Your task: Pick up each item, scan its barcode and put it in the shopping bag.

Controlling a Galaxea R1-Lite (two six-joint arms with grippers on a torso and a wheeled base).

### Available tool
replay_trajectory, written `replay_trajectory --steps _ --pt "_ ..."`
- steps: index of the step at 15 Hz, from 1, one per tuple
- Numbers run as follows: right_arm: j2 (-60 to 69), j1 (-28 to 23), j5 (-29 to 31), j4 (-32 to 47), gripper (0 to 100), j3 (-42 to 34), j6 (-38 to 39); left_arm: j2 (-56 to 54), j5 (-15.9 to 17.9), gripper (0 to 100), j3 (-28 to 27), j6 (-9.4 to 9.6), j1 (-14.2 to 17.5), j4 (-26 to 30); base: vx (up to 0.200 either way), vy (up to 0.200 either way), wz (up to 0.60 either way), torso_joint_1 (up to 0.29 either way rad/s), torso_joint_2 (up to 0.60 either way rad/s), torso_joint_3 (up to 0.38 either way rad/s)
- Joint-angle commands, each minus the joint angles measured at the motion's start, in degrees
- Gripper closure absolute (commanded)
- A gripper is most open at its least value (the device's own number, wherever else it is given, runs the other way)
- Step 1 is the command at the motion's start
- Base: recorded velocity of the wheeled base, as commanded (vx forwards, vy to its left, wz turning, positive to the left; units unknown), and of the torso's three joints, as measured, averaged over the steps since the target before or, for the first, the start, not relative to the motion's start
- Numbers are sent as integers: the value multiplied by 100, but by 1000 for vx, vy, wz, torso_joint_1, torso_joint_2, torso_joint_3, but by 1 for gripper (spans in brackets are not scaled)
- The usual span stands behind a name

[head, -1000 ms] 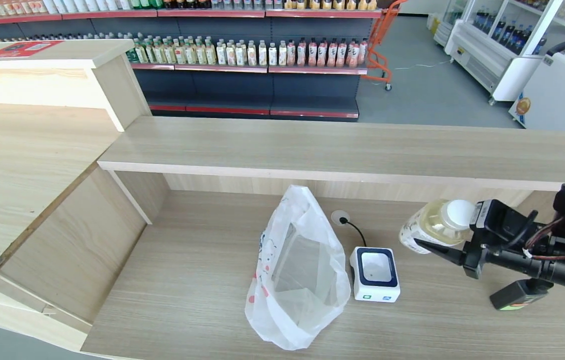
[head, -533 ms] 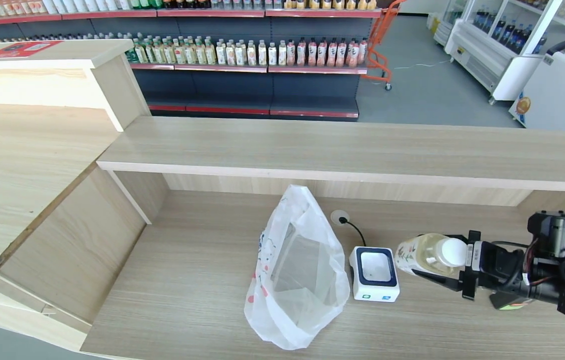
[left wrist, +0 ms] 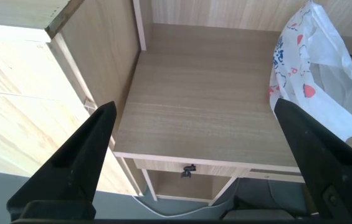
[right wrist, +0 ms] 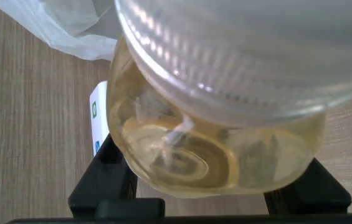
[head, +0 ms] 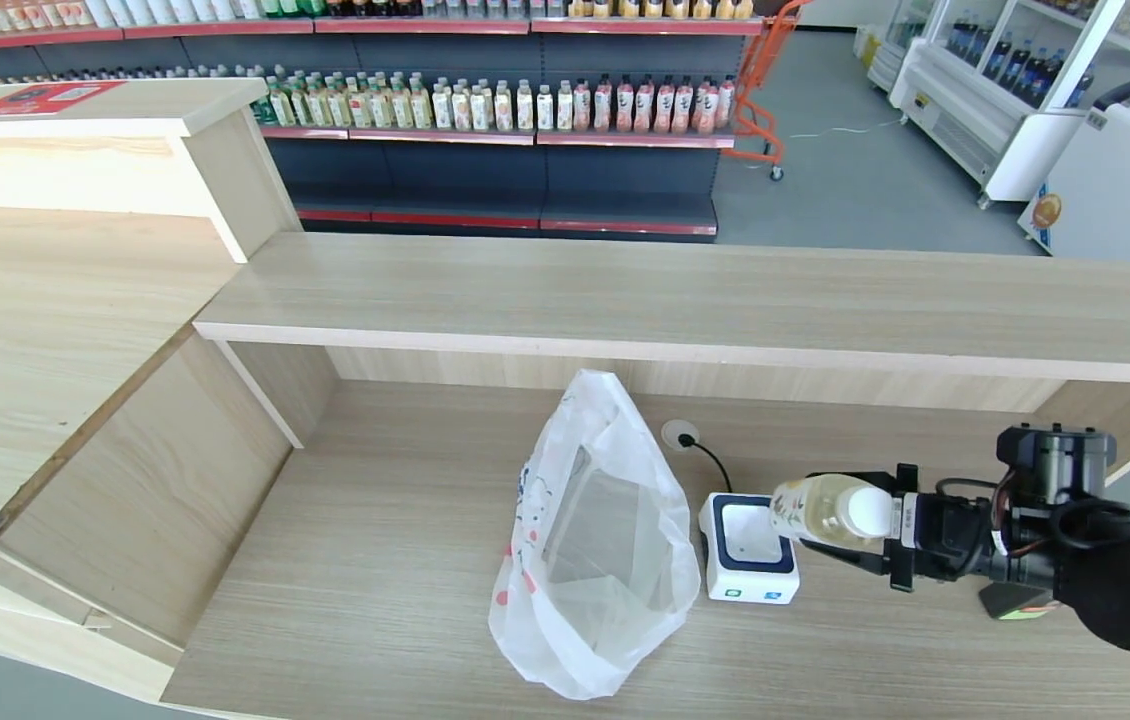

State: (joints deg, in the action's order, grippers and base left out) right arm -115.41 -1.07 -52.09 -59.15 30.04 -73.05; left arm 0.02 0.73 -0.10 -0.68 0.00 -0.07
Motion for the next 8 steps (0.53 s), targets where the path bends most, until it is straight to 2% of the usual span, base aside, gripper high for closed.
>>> replay_trajectory --steps 1,8 --pt "-166 90 -3 0 100 143 -105 -2 -3 0 1 -2 0 -1 0 0 0 0 0 0" --pt "-456 186 50 -9 100 345 -579 -2 6 0 1 -2 0 -1 0 0 0 0 0 0"
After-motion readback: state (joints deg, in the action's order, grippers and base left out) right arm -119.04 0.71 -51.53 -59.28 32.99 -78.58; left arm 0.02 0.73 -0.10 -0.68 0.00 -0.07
